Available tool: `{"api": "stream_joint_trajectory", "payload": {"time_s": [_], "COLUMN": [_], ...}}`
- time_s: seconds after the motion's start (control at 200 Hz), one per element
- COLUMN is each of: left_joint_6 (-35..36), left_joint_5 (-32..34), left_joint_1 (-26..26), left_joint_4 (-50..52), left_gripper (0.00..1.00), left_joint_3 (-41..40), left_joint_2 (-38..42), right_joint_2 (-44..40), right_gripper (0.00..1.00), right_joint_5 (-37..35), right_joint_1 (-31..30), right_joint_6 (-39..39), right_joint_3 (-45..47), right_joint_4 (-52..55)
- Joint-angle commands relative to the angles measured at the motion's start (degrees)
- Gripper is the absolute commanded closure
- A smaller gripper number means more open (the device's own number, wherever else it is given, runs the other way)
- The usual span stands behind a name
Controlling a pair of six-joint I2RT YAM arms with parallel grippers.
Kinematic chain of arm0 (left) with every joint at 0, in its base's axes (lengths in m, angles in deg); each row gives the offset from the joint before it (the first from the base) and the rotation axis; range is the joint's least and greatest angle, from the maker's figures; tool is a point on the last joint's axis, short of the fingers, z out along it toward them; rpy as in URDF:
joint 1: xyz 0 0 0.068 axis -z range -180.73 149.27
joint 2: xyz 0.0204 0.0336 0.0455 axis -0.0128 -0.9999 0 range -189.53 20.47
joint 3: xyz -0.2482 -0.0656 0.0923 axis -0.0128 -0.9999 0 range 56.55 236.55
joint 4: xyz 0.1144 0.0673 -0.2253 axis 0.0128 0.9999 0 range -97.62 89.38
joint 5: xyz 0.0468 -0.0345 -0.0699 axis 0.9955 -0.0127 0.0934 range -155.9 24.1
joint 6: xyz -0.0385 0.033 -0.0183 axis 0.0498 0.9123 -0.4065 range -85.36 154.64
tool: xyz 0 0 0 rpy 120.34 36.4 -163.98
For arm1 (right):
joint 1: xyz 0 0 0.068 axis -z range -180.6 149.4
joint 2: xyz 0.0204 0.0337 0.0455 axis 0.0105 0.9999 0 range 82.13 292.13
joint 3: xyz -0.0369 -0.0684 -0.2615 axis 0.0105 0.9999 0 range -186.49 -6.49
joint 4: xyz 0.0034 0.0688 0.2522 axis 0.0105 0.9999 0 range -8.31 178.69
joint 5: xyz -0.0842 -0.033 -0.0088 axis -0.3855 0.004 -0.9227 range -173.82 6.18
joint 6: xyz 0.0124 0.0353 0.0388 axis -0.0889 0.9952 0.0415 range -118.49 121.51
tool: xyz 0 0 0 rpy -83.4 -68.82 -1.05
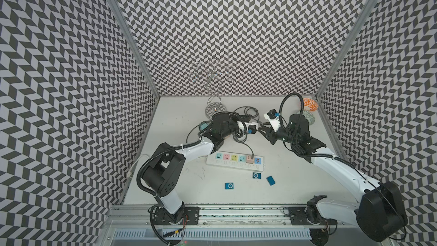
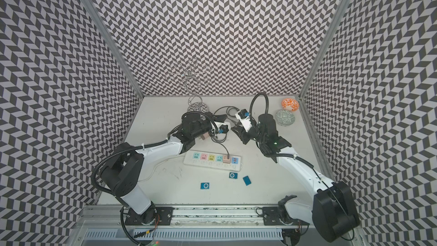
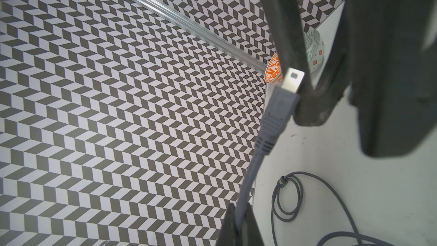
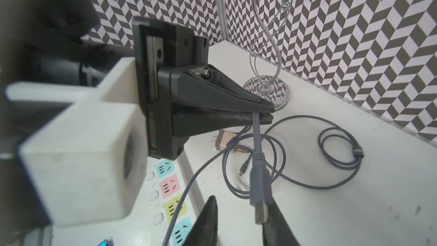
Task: Charge mp3
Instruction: Pick up the charging cable from the center of the board.
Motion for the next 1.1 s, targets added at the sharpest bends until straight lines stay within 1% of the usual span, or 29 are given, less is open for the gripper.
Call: {"api": "stream_joint_trajectory", "payload": {"time_s": [0.0, 0.18, 0.25, 0.376, 0.541, 0.711, 0.946, 1.092], "left_joint_6": [1.65, 1.77, 1.96, 2.22, 2.31, 2.39, 2.59, 2.56], "left_joint_5": [0.94, 1.13, 1.14, 1.09, 1.15, 1.1, 1.51, 1.41], "left_joint_1": [0.41, 0.36, 0.57, 0.82, 1.01, 1.09, 1.11, 1.06], "left_joint_4": [-3.34, -3.97, -4.19, -4.85, -5.31, -5.44, -5.39, -5.66], "left_gripper": [1.0, 1.0, 1.0, 1.0, 1.0, 1.0, 1.0, 1.0], "left_joint_3": [-0.69, -1.24, -1.39, -1.66, -1.69, -1.88, -2.21, -2.16], "left_joint_2": [1.35, 1.47, 1.49, 1.56, 1.66, 1.61, 1.49, 1.29], "right_joint_2": [0.01, -0.2, -0.08, 0.67, 1.89, 2.21, 1.3, 1.46], "right_gripper": [0.7, 0.72, 0.73, 0.73, 0.68, 0.66, 0.69, 0.79], "right_joint_5": [4.64, 5.53, 5.07, 4.24, 4.13, 6.73, 8.36, 8.75], "right_joint_1": [0.66, 1.67, 2.01, 2.7, 3.26, 3.5, 4.01, 4.09], "right_joint_6": [4.74, 7.23, 8.47, 10.65, 11.74, 12.52, 12.92, 13.41], "right_joint_3": [-1.79, -2.14, -2.13, -2.3, -2.9, -3.36, -2.86, -2.57], "right_joint_4": [-2.38, -1.94, -2.03, -2.41, -2.06, -3.15, -4.34, -5.01]}}
